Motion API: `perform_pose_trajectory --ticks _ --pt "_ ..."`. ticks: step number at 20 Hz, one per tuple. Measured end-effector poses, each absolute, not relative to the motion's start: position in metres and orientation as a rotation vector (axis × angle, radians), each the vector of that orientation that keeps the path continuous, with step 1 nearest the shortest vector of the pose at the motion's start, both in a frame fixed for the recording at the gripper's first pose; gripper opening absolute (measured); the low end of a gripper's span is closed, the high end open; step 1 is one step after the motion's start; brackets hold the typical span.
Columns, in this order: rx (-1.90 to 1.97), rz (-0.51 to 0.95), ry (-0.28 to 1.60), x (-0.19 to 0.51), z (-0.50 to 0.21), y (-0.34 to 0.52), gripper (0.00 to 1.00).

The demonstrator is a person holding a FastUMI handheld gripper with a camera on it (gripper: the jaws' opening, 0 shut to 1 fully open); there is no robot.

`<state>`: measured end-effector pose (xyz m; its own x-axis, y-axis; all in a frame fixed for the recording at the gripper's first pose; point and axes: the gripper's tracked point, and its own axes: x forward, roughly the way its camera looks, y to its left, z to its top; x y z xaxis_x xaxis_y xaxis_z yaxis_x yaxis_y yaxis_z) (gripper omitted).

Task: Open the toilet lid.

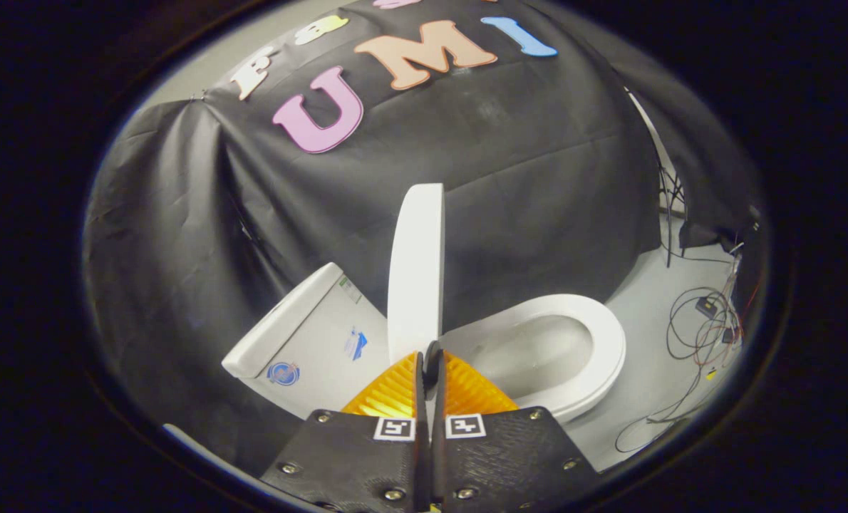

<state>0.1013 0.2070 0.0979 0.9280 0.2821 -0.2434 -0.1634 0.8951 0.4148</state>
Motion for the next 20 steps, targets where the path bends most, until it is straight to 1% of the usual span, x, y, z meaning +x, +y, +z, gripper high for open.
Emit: perform_pose_trajectory --ticks 20 --pt "0.261 0.288 0.239 0.092 0.117 0.264 0.02"
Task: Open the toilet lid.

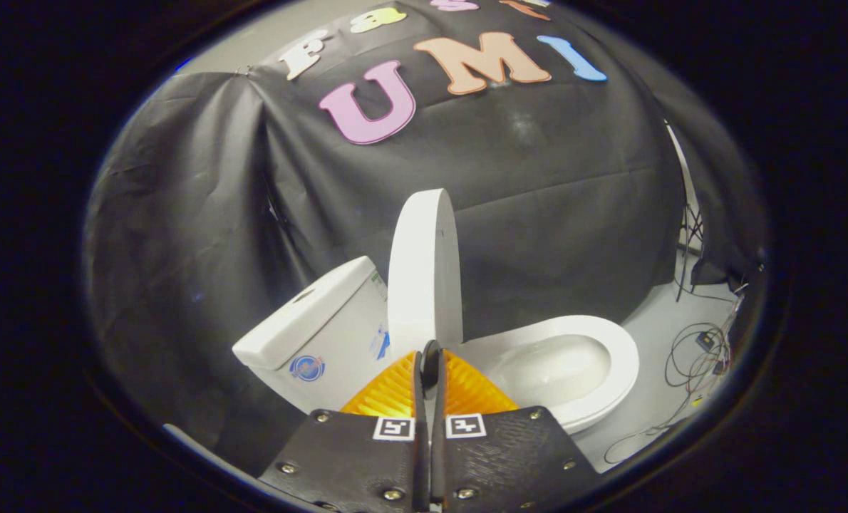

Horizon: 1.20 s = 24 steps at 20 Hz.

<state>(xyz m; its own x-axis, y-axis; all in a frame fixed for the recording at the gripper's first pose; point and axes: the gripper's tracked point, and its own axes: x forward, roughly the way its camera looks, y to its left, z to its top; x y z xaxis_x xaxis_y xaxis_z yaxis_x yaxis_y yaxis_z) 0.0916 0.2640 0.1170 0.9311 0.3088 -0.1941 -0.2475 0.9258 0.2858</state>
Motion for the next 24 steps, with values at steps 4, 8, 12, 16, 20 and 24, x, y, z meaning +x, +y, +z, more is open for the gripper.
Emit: perform_pose_trajectory --ticks 4,8,12,16,20,24 --pt "0.225 0.309 0.224 0.089 0.118 0.279 0.02" --pt "0.222 0.328 0.217 0.087 0.117 0.292 0.02" --pt "0.208 0.351 0.214 0.084 0.120 0.305 0.02" --pt "0.169 0.382 0.205 0.082 0.122 0.324 0.02" --pt "0.157 0.409 0.201 0.080 0.120 0.336 0.02" --pt "0.153 0.430 0.191 0.077 0.118 0.350 0.02"
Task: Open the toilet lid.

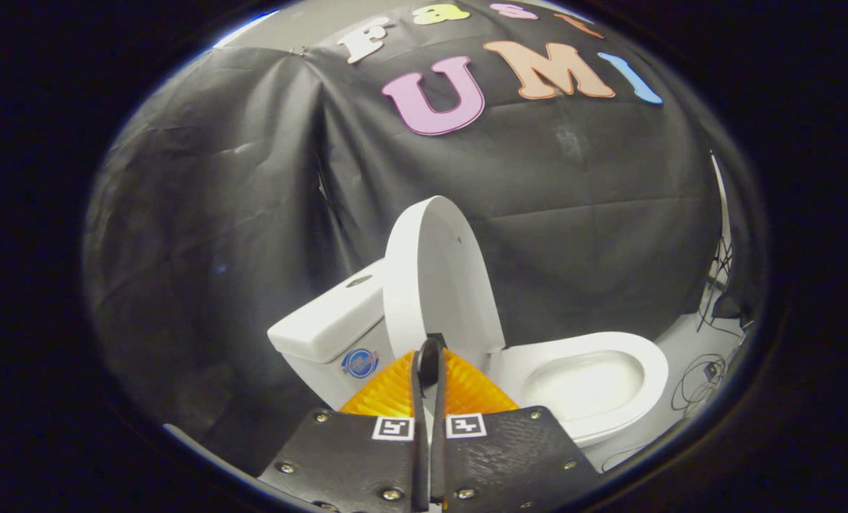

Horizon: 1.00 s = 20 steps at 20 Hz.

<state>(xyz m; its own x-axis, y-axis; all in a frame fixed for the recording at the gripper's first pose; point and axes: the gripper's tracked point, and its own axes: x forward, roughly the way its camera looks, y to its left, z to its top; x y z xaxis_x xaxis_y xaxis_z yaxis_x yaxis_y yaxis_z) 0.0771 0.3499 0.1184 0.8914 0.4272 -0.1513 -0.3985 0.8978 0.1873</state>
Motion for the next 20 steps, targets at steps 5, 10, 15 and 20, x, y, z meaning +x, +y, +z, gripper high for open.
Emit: perform_pose_trajectory --ticks 5,10,15,20 --pt "0.144 0.449 0.169 0.076 0.119 0.371 0.02" --pt "0.167 0.469 0.164 0.080 0.117 0.382 0.02" --pt "0.164 0.471 0.145 0.079 0.118 0.385 0.04" --pt "0.177 0.488 0.148 0.079 0.118 0.385 0.11"
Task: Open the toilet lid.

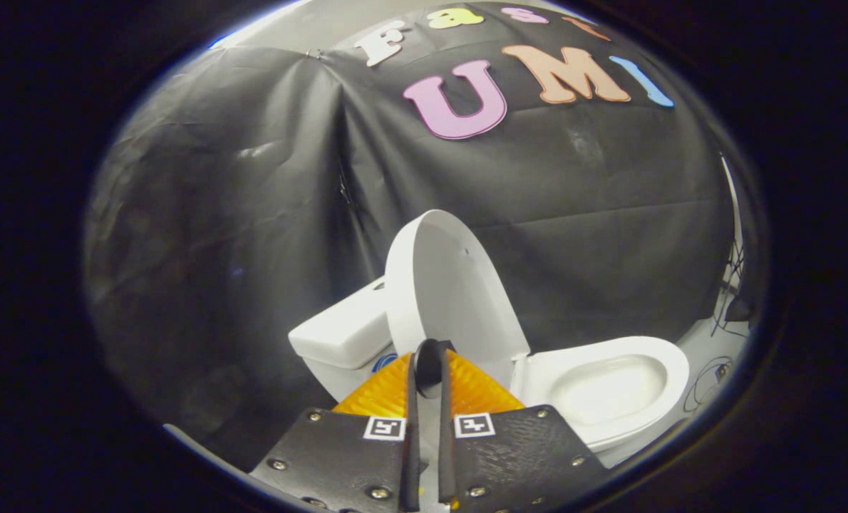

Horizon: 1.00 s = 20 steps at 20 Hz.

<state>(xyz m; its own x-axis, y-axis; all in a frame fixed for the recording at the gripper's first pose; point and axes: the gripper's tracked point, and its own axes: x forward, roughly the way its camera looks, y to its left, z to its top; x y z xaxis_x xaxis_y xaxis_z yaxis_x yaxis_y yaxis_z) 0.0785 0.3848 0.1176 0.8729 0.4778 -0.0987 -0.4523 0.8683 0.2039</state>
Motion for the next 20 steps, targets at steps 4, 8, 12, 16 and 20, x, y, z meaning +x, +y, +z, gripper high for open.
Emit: perform_pose_trajectory --ticks 4,8,12,16,20 --pt "0.213 0.543 0.190 0.072 0.116 0.387 0.17" --pt "0.230 0.577 0.213 0.063 0.117 0.385 0.20" --pt "0.190 0.558 0.232 0.059 0.114 0.372 0.25" --pt "0.167 0.493 0.209 0.067 0.117 0.340 0.27" --pt "0.141 0.436 0.189 0.072 0.122 0.300 0.42"
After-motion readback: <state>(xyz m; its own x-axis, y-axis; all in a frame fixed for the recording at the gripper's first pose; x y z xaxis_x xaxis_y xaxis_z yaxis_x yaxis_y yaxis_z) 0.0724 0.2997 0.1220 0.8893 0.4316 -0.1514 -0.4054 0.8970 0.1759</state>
